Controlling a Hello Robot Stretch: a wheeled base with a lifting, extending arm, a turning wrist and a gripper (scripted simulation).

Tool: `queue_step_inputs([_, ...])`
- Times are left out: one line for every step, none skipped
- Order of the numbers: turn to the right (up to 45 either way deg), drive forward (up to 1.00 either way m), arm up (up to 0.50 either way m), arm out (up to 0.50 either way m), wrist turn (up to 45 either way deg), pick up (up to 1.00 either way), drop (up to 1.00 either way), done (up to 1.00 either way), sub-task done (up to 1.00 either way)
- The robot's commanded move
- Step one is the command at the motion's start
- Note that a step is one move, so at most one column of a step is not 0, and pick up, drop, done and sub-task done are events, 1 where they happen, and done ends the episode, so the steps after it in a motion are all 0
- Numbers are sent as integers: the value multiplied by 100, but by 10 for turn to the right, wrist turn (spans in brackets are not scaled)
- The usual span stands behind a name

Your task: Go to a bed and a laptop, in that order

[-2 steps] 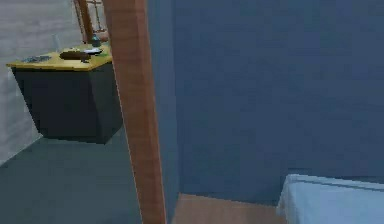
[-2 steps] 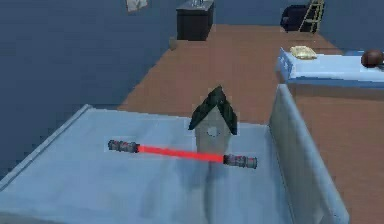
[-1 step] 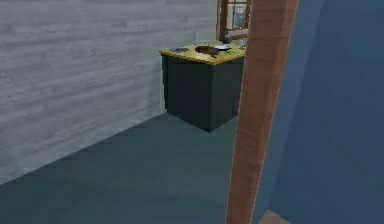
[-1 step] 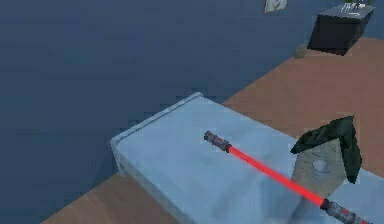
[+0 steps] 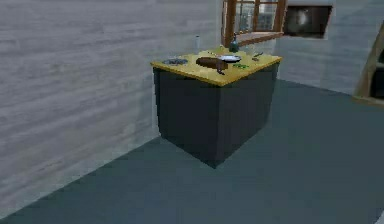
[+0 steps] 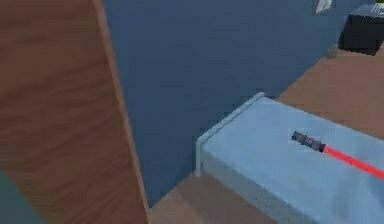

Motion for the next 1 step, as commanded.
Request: queue_step_inputs([-420,0,0,0,0,0,0,0,0])
